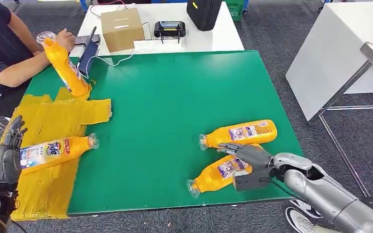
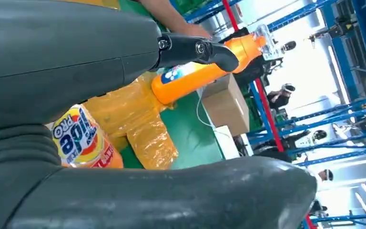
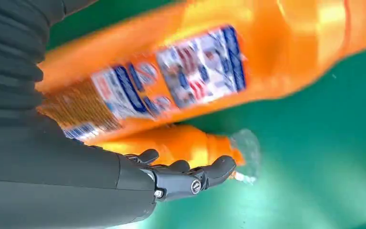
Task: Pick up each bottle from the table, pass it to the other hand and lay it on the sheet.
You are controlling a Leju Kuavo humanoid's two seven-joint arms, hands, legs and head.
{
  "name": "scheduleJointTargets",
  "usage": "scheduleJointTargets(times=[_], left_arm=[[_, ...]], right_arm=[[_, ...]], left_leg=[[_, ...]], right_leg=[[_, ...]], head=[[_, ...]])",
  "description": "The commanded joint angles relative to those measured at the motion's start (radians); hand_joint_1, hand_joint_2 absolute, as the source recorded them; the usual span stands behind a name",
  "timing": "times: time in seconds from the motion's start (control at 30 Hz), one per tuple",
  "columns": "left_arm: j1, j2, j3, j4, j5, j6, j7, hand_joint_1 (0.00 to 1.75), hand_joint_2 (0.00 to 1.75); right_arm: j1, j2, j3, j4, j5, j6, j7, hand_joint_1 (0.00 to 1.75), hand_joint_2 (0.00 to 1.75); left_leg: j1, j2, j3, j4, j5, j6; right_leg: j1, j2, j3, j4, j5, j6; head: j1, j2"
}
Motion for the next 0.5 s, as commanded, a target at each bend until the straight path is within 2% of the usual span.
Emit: scheduleJointTargets(times=[0.03,0.5], left_arm=[[0.039,-0.063,0.016,-0.078,0.004,-0.013,0.017,0.00,0.00],[0.040,-0.063,0.017,-0.080,0.005,-0.013,0.018,0.00,0.00]], right_arm=[[0.109,-0.062,-0.108,-0.113,0.048,-0.033,0.009,0.00,1.75],[0.112,-0.058,-0.114,-0.116,0.052,-0.033,0.009,0.00,1.75]], left_leg=[[0.000,-0.004,0.003,0.000,-0.001,0.000],[0.000,-0.002,0.003,-0.001,-0.001,0.000]], right_leg=[[-0.001,0.003,0.003,-0.001,-0.002,-0.001],[-0.001,0.005,0.003,-0.001,-0.001,-0.001]], head=[[-0.001,0.000],[-0.001,0.000]])
